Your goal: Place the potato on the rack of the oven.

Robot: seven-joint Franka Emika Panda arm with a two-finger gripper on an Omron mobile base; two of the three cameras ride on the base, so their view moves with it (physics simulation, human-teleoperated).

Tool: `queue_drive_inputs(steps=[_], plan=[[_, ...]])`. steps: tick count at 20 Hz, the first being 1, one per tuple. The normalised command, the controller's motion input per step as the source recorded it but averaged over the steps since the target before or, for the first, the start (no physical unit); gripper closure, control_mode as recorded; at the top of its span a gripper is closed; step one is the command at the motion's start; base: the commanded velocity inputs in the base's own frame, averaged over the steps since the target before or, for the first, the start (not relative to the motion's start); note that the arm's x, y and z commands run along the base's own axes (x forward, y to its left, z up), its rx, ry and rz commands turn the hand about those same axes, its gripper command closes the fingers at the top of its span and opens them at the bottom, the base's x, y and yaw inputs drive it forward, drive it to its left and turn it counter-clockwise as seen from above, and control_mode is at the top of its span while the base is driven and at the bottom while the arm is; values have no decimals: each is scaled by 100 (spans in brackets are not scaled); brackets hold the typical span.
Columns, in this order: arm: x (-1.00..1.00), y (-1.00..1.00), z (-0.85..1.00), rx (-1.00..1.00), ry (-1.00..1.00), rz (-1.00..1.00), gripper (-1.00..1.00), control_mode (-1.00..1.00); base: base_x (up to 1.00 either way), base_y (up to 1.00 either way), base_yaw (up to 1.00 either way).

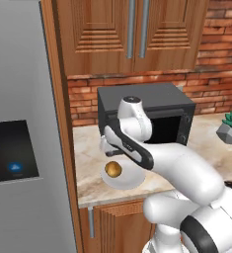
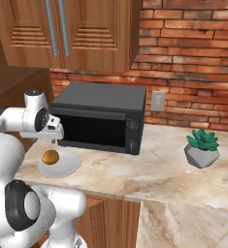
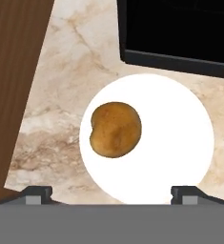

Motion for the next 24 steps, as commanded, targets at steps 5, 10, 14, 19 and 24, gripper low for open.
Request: queue_drive_inputs(steps=[5, 10, 14, 19, 24], plan=[[0, 4, -45, 0, 3, -1, -100, -100, 0, 0, 0], [6, 0, -47, 0, 0, -3, -100, -100, 0, 0, 0], [7, 16, -43, 0, 0, -1, -100, -100, 0, 0, 0], [22, 20, -40, 0, 0, -2, -100, -100, 0, 0, 0], [29, 0, -32, 0, 0, -1, -100, -100, 0, 0, 0]])
